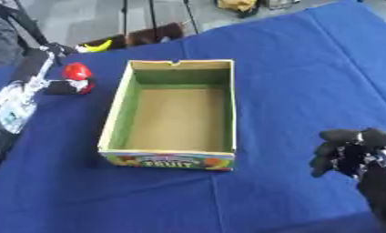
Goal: Pick up objects on the table and place them in the box.
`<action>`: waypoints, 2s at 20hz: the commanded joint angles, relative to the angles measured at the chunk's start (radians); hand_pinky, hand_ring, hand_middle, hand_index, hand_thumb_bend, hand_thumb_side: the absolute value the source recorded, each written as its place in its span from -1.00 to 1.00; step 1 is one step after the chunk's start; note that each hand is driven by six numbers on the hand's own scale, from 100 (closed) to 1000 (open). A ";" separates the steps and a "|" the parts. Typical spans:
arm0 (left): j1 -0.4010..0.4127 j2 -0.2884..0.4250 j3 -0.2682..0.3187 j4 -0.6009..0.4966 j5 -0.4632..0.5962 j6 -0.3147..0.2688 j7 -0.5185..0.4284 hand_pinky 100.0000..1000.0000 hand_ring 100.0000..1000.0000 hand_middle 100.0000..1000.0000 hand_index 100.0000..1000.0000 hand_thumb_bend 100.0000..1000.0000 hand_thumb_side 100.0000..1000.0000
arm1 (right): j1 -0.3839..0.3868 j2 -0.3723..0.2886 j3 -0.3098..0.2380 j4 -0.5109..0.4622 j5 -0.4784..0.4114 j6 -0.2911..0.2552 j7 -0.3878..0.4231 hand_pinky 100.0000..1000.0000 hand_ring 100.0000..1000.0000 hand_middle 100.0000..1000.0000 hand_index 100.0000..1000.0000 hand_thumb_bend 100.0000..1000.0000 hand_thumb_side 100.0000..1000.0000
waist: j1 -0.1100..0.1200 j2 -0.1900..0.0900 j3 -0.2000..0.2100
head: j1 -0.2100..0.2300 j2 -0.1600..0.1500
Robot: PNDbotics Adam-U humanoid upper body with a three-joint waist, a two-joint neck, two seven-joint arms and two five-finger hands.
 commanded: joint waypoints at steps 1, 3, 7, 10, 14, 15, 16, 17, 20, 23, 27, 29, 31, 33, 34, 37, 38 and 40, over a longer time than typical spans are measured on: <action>-0.019 0.019 0.023 -0.003 -0.050 -0.001 0.018 0.02 0.09 0.27 0.54 0.33 -0.20 | -0.010 -0.003 0.000 -0.014 0.011 -0.004 0.002 -0.08 0.04 0.03 0.45 -1.00 1.00 | -0.004 -0.012 0.000 | -0.002 -0.013; -0.017 0.007 0.033 -0.001 -0.079 0.000 0.035 0.03 0.10 0.28 0.54 0.31 -0.20 | -0.010 -0.002 0.000 -0.011 0.013 -0.003 0.002 -0.08 0.04 0.03 0.45 -1.00 1.00 | 0.000 -0.011 -0.003 | -0.003 -0.014; -0.014 -0.006 0.036 0.010 -0.110 -0.005 0.047 0.06 0.18 0.32 0.54 0.27 -0.17 | -0.010 0.001 0.000 -0.005 0.017 -0.004 0.002 -0.08 0.04 0.03 0.45 -1.00 1.00 | 0.004 -0.012 -0.005 | -0.003 -0.014; -0.011 -0.012 0.036 0.015 -0.118 -0.007 0.046 0.08 0.21 0.34 0.55 0.20 -0.17 | -0.010 0.002 0.000 -0.002 0.019 -0.005 0.002 -0.08 0.04 0.03 0.45 -1.00 1.00 | 0.006 -0.012 -0.006 | -0.005 -0.013; -0.006 -0.022 0.032 0.021 -0.126 -0.008 0.033 0.05 0.17 0.32 0.54 0.04 -0.26 | -0.011 0.003 0.000 0.001 0.020 -0.005 0.002 -0.08 0.04 0.03 0.45 -1.00 1.00 | 0.008 -0.013 -0.005 | -0.008 -0.012; -0.005 -0.024 0.031 0.023 -0.128 -0.007 0.026 0.02 0.15 0.31 0.54 -0.02 -0.32 | -0.011 0.003 0.000 0.002 0.020 -0.005 0.002 -0.08 0.04 0.03 0.45 -1.00 1.00 | 0.008 -0.013 -0.005 | -0.009 -0.011; -0.005 -0.026 0.031 0.024 -0.130 -0.006 0.019 -0.03 0.11 0.30 0.54 -0.08 -0.42 | -0.011 0.004 -0.001 0.002 0.020 -0.005 0.002 -0.08 0.04 0.03 0.45 -1.00 1.00 | 0.009 -0.013 -0.005 | -0.009 -0.011; -0.004 -0.028 0.030 0.026 -0.132 -0.003 0.012 -0.09 0.07 0.29 0.54 -0.18 -0.54 | -0.011 0.004 -0.001 0.003 0.021 -0.006 0.002 -0.08 0.04 0.03 0.45 -1.00 1.00 | 0.009 -0.012 -0.005 | -0.009 -0.010; -0.004 -0.033 0.031 0.027 -0.134 0.005 -0.001 -0.31 -0.06 0.24 0.52 -0.54 -1.00 | -0.010 0.005 -0.001 0.004 0.022 -0.006 0.002 -0.08 0.04 0.03 0.45 -1.00 1.00 | 0.008 -0.012 -0.004 | -0.009 -0.009; -0.003 -0.038 0.031 0.022 -0.126 0.009 0.003 -0.53 -0.14 0.20 0.50 -1.00 -0.98 | -0.010 0.006 -0.002 0.004 0.021 -0.007 0.003 -0.08 0.04 0.03 0.45 -1.00 1.00 | 0.006 -0.013 -0.002 | -0.010 -0.009; -0.001 -0.041 0.032 0.008 -0.098 0.005 0.011 -0.68 -0.23 0.13 0.46 -1.00 -0.79 | -0.008 0.007 -0.004 0.003 0.018 -0.007 0.003 -0.08 0.05 0.03 0.45 -1.00 1.00 | 0.001 -0.016 0.002 | -0.012 -0.009; 0.000 -0.037 0.036 -0.011 -0.071 0.002 0.006 -0.68 -0.24 0.12 0.46 -1.00 -0.72 | -0.006 0.008 -0.006 0.003 0.016 -0.007 0.002 -0.08 0.05 0.03 0.45 -1.00 1.00 | -0.003 -0.018 0.005 | -0.014 -0.010; -0.001 -0.027 0.039 -0.046 -0.039 -0.005 -0.008 -0.69 -0.25 0.11 0.46 -1.00 -0.67 | -0.001 0.009 -0.011 0.003 0.014 -0.007 -0.001 -0.08 0.05 0.03 0.45 -1.00 1.00 | -0.008 -0.023 0.013 | -0.023 -0.012; 0.000 -0.016 0.041 -0.090 -0.008 -0.011 -0.028 -0.69 -0.26 0.10 0.46 -1.00 -0.63 | 0.003 0.008 -0.013 0.003 0.011 -0.007 -0.003 -0.08 0.05 0.03 0.45 -1.00 1.00 | -0.011 -0.031 0.022 | -0.028 -0.011; 0.001 -0.013 0.041 -0.113 0.007 -0.013 -0.039 -0.69 -0.26 0.10 0.46 -1.00 -0.62 | 0.004 0.008 -0.014 0.004 0.009 -0.007 -0.004 -0.08 0.05 0.03 0.45 -1.00 1.00 | -0.012 -0.034 0.026 | -0.029 -0.009; -0.004 -0.004 0.017 -0.183 0.052 -0.040 -0.072 -0.67 -0.26 0.09 0.45 -1.00 -0.65 | 0.007 0.007 -0.014 0.004 0.001 -0.006 -0.001 -0.08 0.05 0.03 0.45 -1.00 1.00 | -0.017 -0.046 0.034 | -0.033 -0.008; -0.004 -0.002 0.008 -0.206 0.067 -0.050 -0.084 -0.67 -0.26 0.09 0.45 -1.00 -0.65 | 0.008 0.006 -0.015 0.003 -0.001 -0.006 -0.001 -0.08 0.05 0.03 0.45 -1.00 1.00 | -0.018 -0.048 0.035 | -0.033 -0.008; -0.007 0.003 -0.019 -0.253 0.096 -0.071 -0.109 -0.66 -0.25 0.09 0.45 -1.00 -0.70 | 0.008 0.004 -0.016 0.000 -0.007 -0.006 0.001 -0.08 0.05 0.03 0.45 -1.00 0.96 | -0.021 -0.053 0.031 | -0.031 -0.006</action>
